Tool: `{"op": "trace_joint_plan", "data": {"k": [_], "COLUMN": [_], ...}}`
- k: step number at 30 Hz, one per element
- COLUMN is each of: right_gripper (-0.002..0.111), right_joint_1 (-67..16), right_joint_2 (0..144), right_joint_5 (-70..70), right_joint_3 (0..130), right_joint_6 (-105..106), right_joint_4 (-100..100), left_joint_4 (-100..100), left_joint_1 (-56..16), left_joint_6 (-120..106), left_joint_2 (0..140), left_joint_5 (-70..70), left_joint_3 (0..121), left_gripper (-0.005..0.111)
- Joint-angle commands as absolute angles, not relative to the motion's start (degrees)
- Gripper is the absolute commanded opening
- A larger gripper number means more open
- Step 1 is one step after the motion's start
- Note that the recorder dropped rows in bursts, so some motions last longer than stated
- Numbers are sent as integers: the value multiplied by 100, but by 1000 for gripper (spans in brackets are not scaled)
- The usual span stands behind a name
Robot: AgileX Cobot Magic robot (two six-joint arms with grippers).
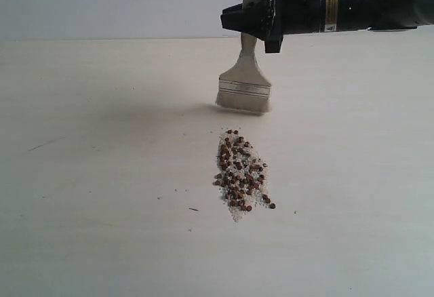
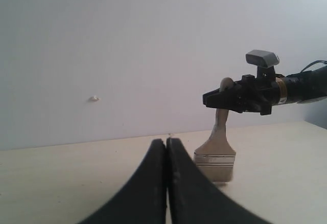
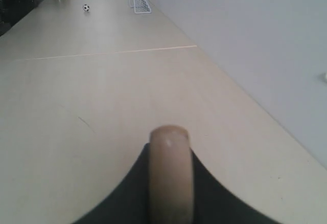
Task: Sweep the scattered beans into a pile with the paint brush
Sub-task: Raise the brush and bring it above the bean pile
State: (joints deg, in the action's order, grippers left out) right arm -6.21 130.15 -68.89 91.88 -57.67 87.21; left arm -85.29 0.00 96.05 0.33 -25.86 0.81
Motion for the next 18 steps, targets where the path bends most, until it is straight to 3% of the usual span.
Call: {"op": "trace_joint_plan", "data": {"k": [1, 18], "right_gripper": [0, 0], "right_joint_1": [-602, -784], "right_joint_2": [13186, 13198], "right_joint_5": [-6996, -6996], "right_joint_3": [9367, 9346], "right_joint_6": [-5863, -7162], "right_joint_4": [8729, 9666], "left_joint_4": [-8513, -8513], "left_joint_1": [6, 6], "left_joint_6": [9615, 9615], "left_joint_2": [0, 0], "left_joint_5": [-2562, -2562], "left_joint_3": [67, 67], "left_gripper": [0, 0]}}
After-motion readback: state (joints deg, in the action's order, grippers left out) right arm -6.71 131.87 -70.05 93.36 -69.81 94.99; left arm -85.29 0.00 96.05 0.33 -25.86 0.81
